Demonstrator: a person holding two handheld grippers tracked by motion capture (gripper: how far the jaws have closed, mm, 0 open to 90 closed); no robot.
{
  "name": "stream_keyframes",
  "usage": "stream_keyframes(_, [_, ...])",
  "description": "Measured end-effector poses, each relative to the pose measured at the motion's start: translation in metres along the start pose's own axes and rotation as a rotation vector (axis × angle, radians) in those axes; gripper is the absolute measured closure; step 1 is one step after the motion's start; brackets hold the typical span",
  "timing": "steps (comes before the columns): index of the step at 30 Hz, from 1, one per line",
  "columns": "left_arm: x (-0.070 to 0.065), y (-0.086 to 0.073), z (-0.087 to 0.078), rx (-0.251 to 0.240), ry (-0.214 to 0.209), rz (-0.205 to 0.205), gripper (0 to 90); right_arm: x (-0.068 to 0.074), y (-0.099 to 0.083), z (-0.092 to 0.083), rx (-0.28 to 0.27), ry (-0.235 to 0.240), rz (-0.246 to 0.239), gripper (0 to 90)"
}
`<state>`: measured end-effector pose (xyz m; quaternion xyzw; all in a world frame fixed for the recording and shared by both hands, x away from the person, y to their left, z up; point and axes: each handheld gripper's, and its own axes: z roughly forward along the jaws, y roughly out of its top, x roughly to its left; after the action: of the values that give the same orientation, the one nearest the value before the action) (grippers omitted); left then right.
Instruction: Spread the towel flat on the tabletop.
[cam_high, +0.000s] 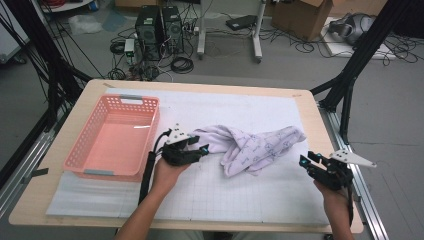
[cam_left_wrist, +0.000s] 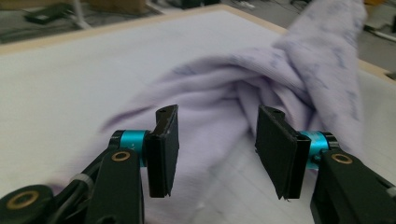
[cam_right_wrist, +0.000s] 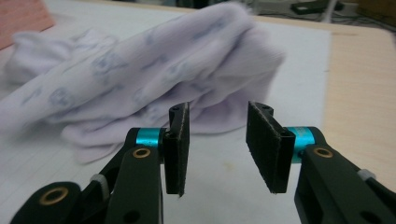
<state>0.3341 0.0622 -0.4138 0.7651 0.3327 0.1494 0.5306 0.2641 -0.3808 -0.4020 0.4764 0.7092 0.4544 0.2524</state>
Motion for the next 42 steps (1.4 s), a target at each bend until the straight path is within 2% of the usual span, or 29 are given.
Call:
stream_keyframes(1, [-0.005,-0.002,0.005,0.021,-0.028,0.015,49.3,0.004,-0.003,0.003,0.008,0.01,-0.012,58.8])
stream_keyframes(2, [-0.015,-0.005,0.016,0.055,-0.077,0.032,48.0,0.008,-0.007,0.006,0.023,0.02,-0.017,58.8])
stream_keyframes(3, [-0.015,-0.005,0.016,0.055,-0.077,0.032,46.2,0.008,-0.007,0.006,0.023,0.02,-0.017,58.8])
stream_keyframes(5, [-0.026,-0.007,0.027,0.081,-0.127,0.035,43.8,0.016,-0.017,0.018,0.065,0.036,-0.022,59.0])
stream_keyframes(6, [-0.031,-0.008,0.032,0.093,-0.144,0.042,43.8,0.016,-0.017,0.018,0.065,0.036,-0.022,59.0])
stream_keyframes(7, [-0.041,-0.009,0.042,0.133,-0.15,0.066,42.4,0.018,-0.023,0.026,0.082,0.051,-0.017,59.4])
stream_keyframes(10, [-0.048,-0.011,0.052,0.162,-0.138,0.07,42.4,0.019,-0.026,0.031,0.097,0.056,-0.021,59.4])
stream_keyframes(13, [-0.052,-0.014,0.062,0.187,-0.117,0.091,56.3,0.022,-0.026,0.034,0.103,0.069,-0.023,59.4])
stream_keyframes(15, [-0.051,-0.015,0.065,0.195,-0.11,0.09,73.4,0.023,-0.026,0.036,0.104,0.074,-0.027,59.4])
stream_keyframes(16, [-0.051,-0.015,0.065,0.197,-0.105,0.09,73.4,0.023,-0.026,0.036,0.104,0.074,-0.027,59.4])
stream_keyframes(17, [-0.05,-0.015,0.065,0.197,-0.107,0.096,79.7,0.024,-0.027,0.036,0.108,0.077,-0.025,59.4])
stream_keyframes(18, [-0.05,-0.015,0.063,0.189,-0.112,0.09,83.6,0.026,-0.027,0.038,0.116,0.083,-0.023,59.4])
stream_keyframes(20, [-0.047,-0.013,0.059,0.177,-0.127,0.089,84.0,0.027,-0.027,0.039,0.12,0.086,-0.025,60.1])
stream_keyframes(22, [-0.044,-0.01,0.054,0.149,-0.14,0.057,84.3,0.03,-0.026,0.043,0.143,0.102,-0.023,61.6])
stream_keyframes(24, [-0.04,-0.007,0.048,0.107,-0.142,0.021,84.5,0.04,-0.02,0.053,0.158,0.124,-0.032,61.7])
stream_keyframes(27, [-0.036,-0.006,0.045,0.093,-0.124,0.009,84.7,0.055,-0.013,0.069,0.182,0.138,-0.048,61.2])
stream_keyframes(28, [-0.036,-0.006,0.045,0.093,-0.124,0.009,84.8,0.055,-0.013,0.069,0.182,0.138,-0.048,61.2])
stream_keyframes(29, [-0.034,-0.005,0.043,0.085,-0.119,0.002,84.9,0.066,-0.008,0.082,0.242,0.112,-0.084,61.2])
stream_keyframes(30, [-0.033,-0.004,0.042,0.075,-0.112,-0.007,84.9,0.066,-0.008,0.082,0.242,0.112,-0.084,61.2])
stream_keyframes(31, [-0.031,-0.004,0.039,0.061,-0.111,-0.012,85.1,0.073,-0.007,0.092,0.281,0.09,-0.105,61.1])
stream_keyframes(32, [-0.028,-0.003,0.037,0.054,-0.105,-0.017,85.1,0.074,-0.007,0.094,0.274,0.081,-0.112,62.8])
stream_keyframes(33, [-0.026,-0.003,0.035,0.047,-0.096,-0.02,85.2,0.075,-0.006,0.095,0.279,0.081,-0.113,69.0])
stream_keyframes(34, [-0.021,-0.003,0.03,0.037,-0.079,-0.028,85.2,0.076,-0.006,0.094,0.28,0.095,-0.112,80.7])
stream_keyframes(35, [-0.021,-0.003,0.03,0.037,-0.079,-0.028,85.3,0.076,-0.006,0.094,0.28,0.095,-0.112,80.7])
stream_keyframes(36, [-0.019,-0.004,0.027,0.034,-0.069,-0.028,85.3,0.078,-0.007,0.091,0.286,0.105,-0.135,84.3])
stream_keyframes(38, [-0.015,-0.004,0.021,0.022,-0.054,-0.04,85.3,0.077,-0.007,0.089,0.289,0.113,-0.132,85.1])
stream_keyframes(39, [-0.012,-0.003,0.017,0.017,-0.046,-0.039,85.3,0.072,-0.009,0.081,0.292,0.151,-0.111,85.3])
stream_keyframes(40, [-0.01,-0.003,0.014,0.008,-0.037,-0.045,85.3,0.072,-0.009,0.081,0.292,0.151,-0.111,85.3])
stream_keyframes(42, [-0.006,-0.003,0.006,-0.009,-0.03,-0.052,85.3,0.066,-0.015,0.062,0.294,0.18,-0.126,85.3])
